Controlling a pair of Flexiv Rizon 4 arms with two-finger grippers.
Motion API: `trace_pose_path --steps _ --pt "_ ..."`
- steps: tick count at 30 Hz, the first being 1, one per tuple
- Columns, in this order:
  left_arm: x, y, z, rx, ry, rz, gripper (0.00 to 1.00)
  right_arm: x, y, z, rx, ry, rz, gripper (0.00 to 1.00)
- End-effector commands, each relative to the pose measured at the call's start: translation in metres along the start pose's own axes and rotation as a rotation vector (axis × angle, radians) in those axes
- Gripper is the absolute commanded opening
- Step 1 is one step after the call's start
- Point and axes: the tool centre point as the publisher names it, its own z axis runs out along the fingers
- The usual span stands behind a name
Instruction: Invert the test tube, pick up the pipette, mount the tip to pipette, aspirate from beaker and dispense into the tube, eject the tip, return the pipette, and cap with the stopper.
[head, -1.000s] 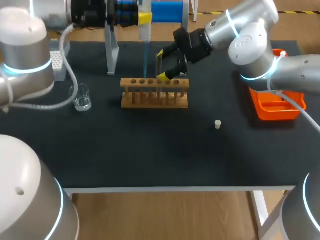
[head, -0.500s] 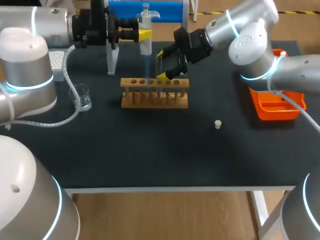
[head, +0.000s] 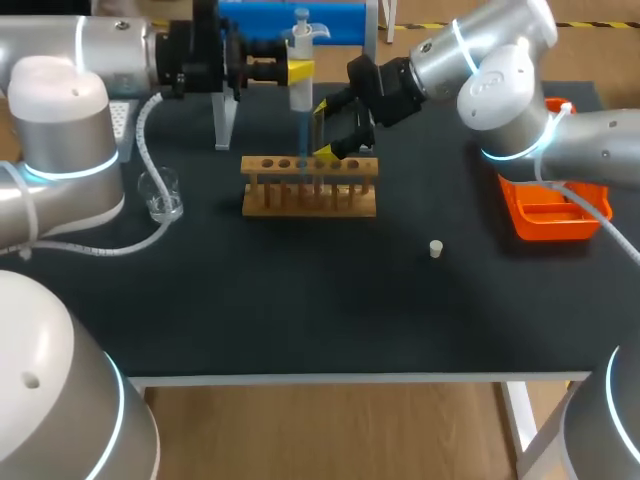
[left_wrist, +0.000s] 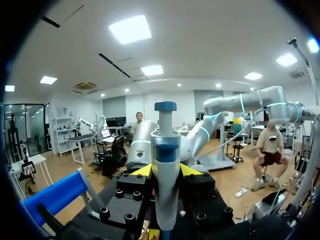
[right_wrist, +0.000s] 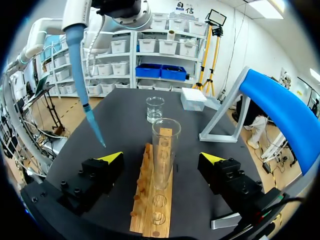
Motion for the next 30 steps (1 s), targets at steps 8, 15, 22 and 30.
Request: trace_pose_path --steps 8,15,22,30 --pt "0.004 0.003 0.006 -0.015 0.013 -0.019 0.0 -0.001 0.0 0.0 0.0 0.002 0.0 1.0" --pt "0.005 0.003 0.005 -0.011 0.009 -0.014 0.0 -0.001 0.0 0.0 0.0 0.002 0.0 1.0" --pt "0.005 0.003 0.005 -0.011 0.009 -0.014 0.0 0.011 0.007 -0.016 -0.005 -0.003 -0.04 1.0" --pt "0.005 0.003 0.005 -0.011 0.009 -0.014 0.0 0.03 0.01 -0.073 -0.046 -0.05 -0.076 1.0"
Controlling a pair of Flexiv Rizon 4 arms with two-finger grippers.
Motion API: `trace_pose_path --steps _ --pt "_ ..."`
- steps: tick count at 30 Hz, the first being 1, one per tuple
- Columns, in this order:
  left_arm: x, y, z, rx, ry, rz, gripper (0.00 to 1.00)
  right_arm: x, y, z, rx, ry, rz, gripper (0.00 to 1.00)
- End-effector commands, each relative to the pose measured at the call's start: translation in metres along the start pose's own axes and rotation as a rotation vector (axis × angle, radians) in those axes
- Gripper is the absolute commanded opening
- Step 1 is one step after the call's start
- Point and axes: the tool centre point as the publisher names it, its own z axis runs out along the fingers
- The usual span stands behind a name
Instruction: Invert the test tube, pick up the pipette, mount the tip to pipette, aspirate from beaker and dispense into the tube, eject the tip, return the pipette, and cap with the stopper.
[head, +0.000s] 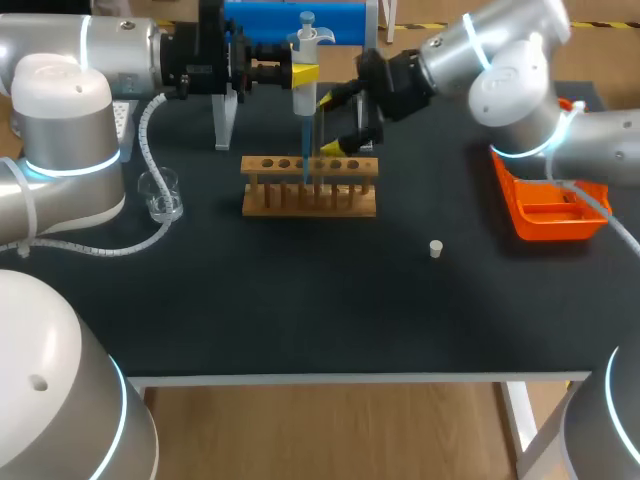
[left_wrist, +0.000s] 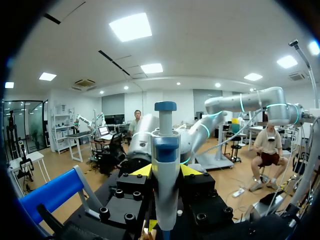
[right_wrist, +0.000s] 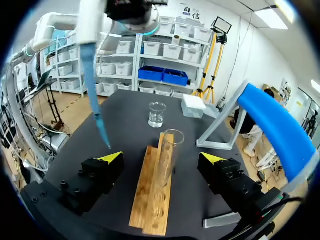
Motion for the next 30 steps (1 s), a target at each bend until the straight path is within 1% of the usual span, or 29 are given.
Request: trace_pose_path --steps 1,3,7,11,16,19,23,27,30 --pt "0.001 0.0 0.0 0.004 -0.004 0.002 0.0 0.024 0.003 -0.052 -0.02 -0.039 -0.003 1.0" --pt "0.001 0.0 0.0 0.004 -0.004 0.002 0.0 0.028 0.005 -0.069 -0.044 -0.057 0.001 1.0" --pt "0.001 0.0 0.0 0.004 -0.004 0.002 0.0 0.036 0.015 -0.092 -0.109 -0.075 0.016 1.0" --pt "0.001 0.0 0.0 0.004 -0.004 0.002 0.0 0.045 0.032 -0.109 -0.19 -0.068 0.018 1.0" --pt "0.001 0.0 0.0 0.004 -0.004 0.002 0.0 0.056 0.053 -0.123 -0.28 -0.029 0.007 1.0" --pt "0.001 0.0 0.0 0.004 -0.004 0.002 0.0 0.063 0.064 -0.127 -0.33 -0.004 0.005 1.0" --pt "0.001 0.0 0.0 0.004 -0.004 0.002 0.0 0.068 0.078 -0.128 -0.375 0.016 0.003 1.0" --pt "0.001 0.0 0.0 0.004 -0.004 0.002 0.0 0.07 0.091 -0.123 -0.405 0.02 0.012 1.0" --pt "0.001 0.0 0.0 0.004 -0.004 0.002 0.0 0.071 0.1 -0.114 -0.418 0.027 0.041 1.0"
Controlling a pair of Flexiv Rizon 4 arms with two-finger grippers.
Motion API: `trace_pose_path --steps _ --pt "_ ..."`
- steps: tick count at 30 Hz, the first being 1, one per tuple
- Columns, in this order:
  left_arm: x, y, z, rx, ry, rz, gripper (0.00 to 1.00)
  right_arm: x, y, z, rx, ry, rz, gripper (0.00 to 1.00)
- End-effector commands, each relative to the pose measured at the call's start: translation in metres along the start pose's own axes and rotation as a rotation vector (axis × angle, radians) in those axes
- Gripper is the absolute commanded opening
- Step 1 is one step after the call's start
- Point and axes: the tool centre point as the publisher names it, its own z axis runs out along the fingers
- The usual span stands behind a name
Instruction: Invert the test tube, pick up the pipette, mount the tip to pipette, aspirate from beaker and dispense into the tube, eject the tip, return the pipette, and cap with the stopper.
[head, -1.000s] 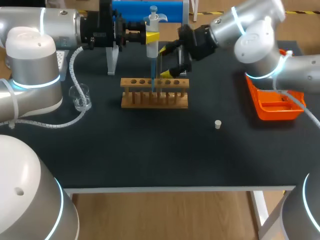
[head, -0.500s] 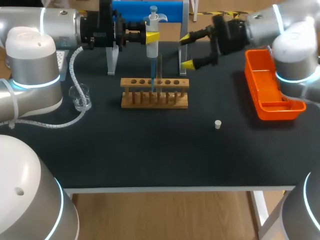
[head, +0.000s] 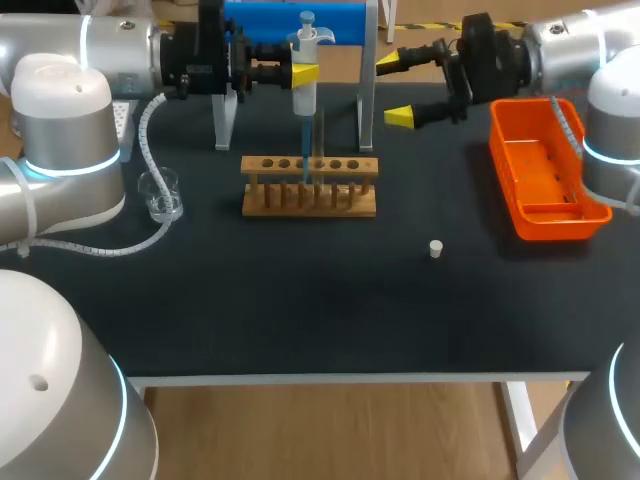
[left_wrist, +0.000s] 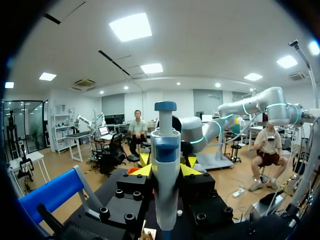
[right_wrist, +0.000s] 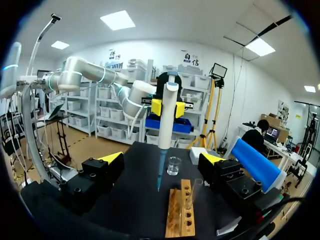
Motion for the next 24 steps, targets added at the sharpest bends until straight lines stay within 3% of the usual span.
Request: trace_pose_path --steps 1,11,24 --pt "0.001 0.001 0.0 0.004 -0.004 0.002 0.0 0.0 0.003 0.018 -0.011 -0.003 0.025 1.0" --pt "0.001 0.001 0.0 0.004 -0.004 0.002 0.0 0.0 0.014 0.051 -0.084 -0.006 0.076 1.0" --pt "0.001 0.001 0.0 0.004 -0.004 0.002 0.0 -0.003 0.015 0.072 -0.142 -0.04 0.121 1.0"
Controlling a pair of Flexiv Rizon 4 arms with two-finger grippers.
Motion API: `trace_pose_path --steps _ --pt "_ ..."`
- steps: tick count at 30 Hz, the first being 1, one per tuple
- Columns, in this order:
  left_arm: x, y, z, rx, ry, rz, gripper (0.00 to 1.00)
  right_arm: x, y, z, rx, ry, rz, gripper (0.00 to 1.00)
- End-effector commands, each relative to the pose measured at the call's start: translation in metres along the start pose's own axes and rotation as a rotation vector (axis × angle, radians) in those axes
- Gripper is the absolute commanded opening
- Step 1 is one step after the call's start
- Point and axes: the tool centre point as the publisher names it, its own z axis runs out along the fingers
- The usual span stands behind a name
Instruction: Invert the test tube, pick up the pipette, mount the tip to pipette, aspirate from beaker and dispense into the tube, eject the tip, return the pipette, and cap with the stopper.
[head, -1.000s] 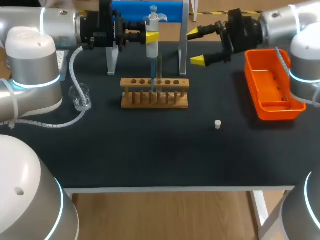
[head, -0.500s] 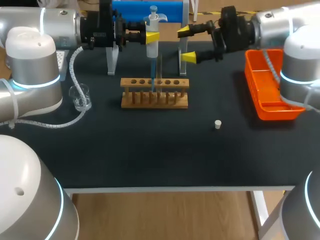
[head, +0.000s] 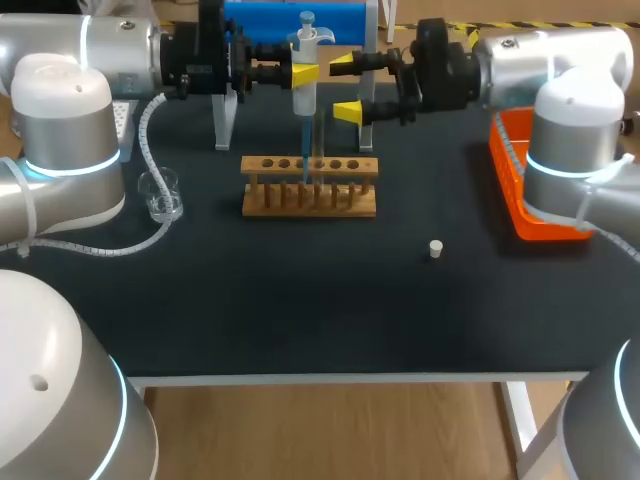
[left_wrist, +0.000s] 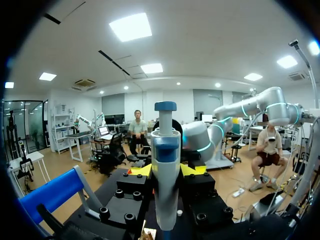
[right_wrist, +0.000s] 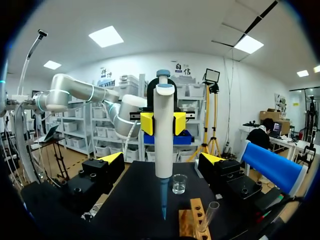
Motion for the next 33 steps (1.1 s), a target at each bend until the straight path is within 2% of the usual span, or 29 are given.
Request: trace_pose_path --steps 1,14,33 --pt "0.001 0.001 0.0 0.004 -0.004 0.002 0.0 0.001 -0.004 0.009 -0.011 -0.013 0.006 1.0" --pt "0.001 0.001 0.0 0.004 -0.004 0.002 0.0 0.008 -0.002 0.026 -0.018 -0.051 -0.037 1.0" --pt "0.001 0.001 0.0 0.004 -0.004 0.002 0.0 0.001 0.0 0.044 -0.017 -0.059 -0.052 1.0"
